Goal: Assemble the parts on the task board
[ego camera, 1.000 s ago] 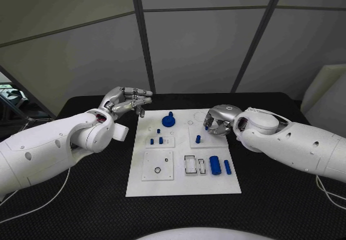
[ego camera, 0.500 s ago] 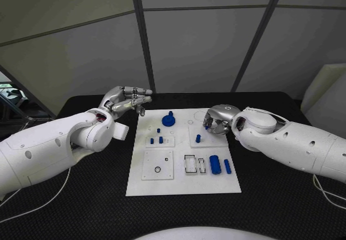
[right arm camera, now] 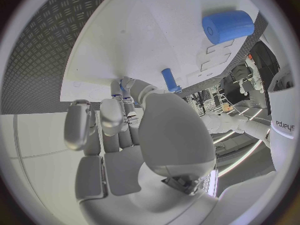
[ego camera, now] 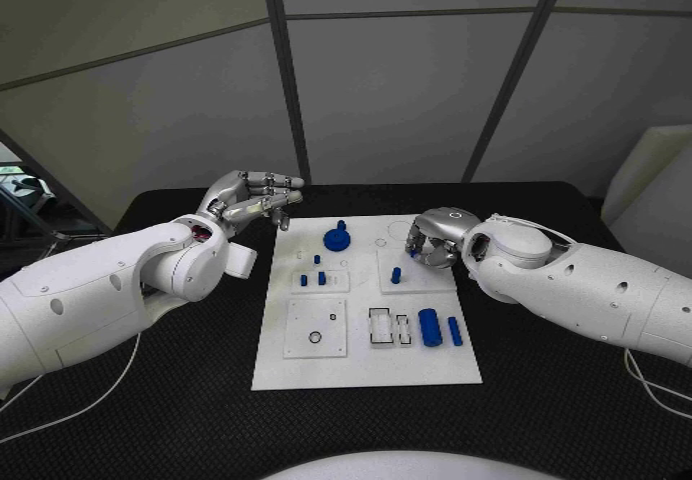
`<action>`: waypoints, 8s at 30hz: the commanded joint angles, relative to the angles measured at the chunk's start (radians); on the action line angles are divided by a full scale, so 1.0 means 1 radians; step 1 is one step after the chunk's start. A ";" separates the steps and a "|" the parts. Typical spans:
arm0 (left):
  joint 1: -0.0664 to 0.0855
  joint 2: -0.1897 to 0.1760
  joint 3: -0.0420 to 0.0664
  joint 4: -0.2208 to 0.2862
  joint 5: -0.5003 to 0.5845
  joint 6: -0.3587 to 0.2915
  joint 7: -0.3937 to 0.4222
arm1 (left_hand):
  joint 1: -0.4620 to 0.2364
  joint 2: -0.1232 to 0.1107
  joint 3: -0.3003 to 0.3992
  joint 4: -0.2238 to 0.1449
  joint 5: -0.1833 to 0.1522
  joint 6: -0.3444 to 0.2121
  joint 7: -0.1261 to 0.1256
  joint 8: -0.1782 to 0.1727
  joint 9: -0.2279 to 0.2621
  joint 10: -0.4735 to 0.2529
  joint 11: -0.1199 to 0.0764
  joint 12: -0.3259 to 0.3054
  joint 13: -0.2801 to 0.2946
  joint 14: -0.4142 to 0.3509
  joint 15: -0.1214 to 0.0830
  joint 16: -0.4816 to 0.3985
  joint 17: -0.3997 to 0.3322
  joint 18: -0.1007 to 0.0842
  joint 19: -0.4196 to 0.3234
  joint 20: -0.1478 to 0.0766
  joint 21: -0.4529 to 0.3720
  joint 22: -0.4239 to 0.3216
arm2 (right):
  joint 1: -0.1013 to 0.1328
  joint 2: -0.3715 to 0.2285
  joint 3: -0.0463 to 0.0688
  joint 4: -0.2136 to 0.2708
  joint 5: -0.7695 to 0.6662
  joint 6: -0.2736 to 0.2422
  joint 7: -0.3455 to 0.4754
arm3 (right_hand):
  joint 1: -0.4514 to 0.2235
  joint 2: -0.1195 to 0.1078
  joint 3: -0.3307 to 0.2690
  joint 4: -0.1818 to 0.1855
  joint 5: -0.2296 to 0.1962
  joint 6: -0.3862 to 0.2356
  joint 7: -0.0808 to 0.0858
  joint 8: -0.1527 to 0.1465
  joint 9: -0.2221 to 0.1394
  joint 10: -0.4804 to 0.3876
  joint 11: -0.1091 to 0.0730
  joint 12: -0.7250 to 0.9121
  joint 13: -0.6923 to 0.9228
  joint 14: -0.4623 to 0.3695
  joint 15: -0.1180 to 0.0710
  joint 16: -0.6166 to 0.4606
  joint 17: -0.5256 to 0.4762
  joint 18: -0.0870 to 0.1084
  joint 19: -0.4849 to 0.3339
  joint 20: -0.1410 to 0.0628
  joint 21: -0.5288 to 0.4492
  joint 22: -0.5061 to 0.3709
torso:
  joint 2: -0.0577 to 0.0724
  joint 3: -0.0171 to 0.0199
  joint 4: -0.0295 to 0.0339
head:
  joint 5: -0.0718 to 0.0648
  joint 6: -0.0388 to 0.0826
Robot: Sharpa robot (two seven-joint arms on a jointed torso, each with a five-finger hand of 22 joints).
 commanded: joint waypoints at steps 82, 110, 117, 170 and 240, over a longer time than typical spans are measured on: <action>0.004 0.066 0.000 -0.045 0.038 0.021 0.014 | 0.000 0.012 -0.002 -0.006 -0.004 0.006 0.006 0.005 -0.001 -0.008 0.001 0.016 0.006 -0.008 0.002 -0.007 -0.007 -0.026 -0.008 0.000 -0.009 -0.004 | -0.074 0.104 -0.025 0.258 0.047 0.000 -0.005 | 0.000 0.007 0.013 -0.011 0.002 0.005 0.003 -0.001 0.005 0.010 0.001 -0.007 0.000 0.029 -0.006 0.021 0.009 -0.017 0.018 -0.002 0.024 0.033 | 0.000 -0.0013 -0.0006 | 0.101 -0.036; 0.004 0.066 -0.001 -0.046 0.038 0.030 0.009 | -0.001 0.012 -0.002 -0.006 -0.004 0.006 0.006 0.006 -0.001 -0.009 0.001 0.017 0.006 -0.009 0.002 -0.008 -0.008 -0.026 -0.009 0.000 -0.009 -0.004 | -0.087 0.116 -0.030 0.252 0.020 0.037 -0.027 | -0.001 0.007 0.013 -0.011 0.002 0.004 0.003 -0.002 0.005 0.009 0.001 -0.009 0.000 0.029 -0.006 0.023 0.010 -0.017 0.019 -0.002 0.026 0.035 | 0.000 -0.0014 0.0000 | 0.107 -0.047; 0.004 0.066 -0.001 -0.046 0.038 0.031 0.008 | -0.003 0.012 -0.003 -0.005 -0.004 0.006 0.006 0.006 -0.001 -0.010 0.001 0.018 0.007 -0.009 0.002 -0.008 -0.008 -0.026 -0.009 0.000 -0.010 -0.004 | -0.089 0.122 -0.031 0.246 0.010 0.050 -0.035 | -0.001 0.007 0.013 -0.011 0.002 0.004 0.003 -0.002 0.005 0.009 0.001 -0.009 0.000 0.029 -0.006 0.023 0.010 -0.017 0.019 -0.002 0.026 0.035 | 0.000 -0.0013 -0.0002 | 0.109 -0.049; 0.004 0.063 -0.003 -0.057 0.038 0.046 -0.001 | -0.004 0.013 -0.004 -0.005 -0.004 0.006 0.006 0.006 -0.001 -0.013 0.002 0.021 0.008 -0.010 0.002 -0.008 -0.009 -0.026 -0.010 0.001 -0.011 -0.005 | -0.059 -0.128 0.015 0.374 -0.007 -0.071 -0.102 | -0.063 -0.071 -0.058 0.008 -0.011 -0.161 0.020 -0.032 -0.015 -0.238 0.044 -0.002 -0.012 -0.015 0.030 -0.031 -0.108 0.017 -0.094 0.033 -0.082 -0.090 | -0.001 -0.0012 -0.0032 | 0.074 -0.011; 0.004 0.065 -0.005 -0.064 0.038 0.045 -0.004 | -0.004 0.015 -0.004 -0.006 -0.004 0.006 0.006 0.007 -0.001 -0.016 0.001 0.024 0.009 -0.011 0.002 -0.009 -0.011 -0.026 -0.010 0.001 -0.012 -0.006 | -0.053 -0.095 0.019 0.295 -0.031 -0.067 -0.104 | 0.011 -0.002 -0.009 0.019 -0.068 -0.014 0.001 0.012 0.010 -0.042 0.000 0.084 -0.006 0.011 -0.005 0.038 -0.056 -0.010 -0.004 0.002 0.001 0.015 | -0.003 -0.0008 -0.0021 | 0.075 -0.017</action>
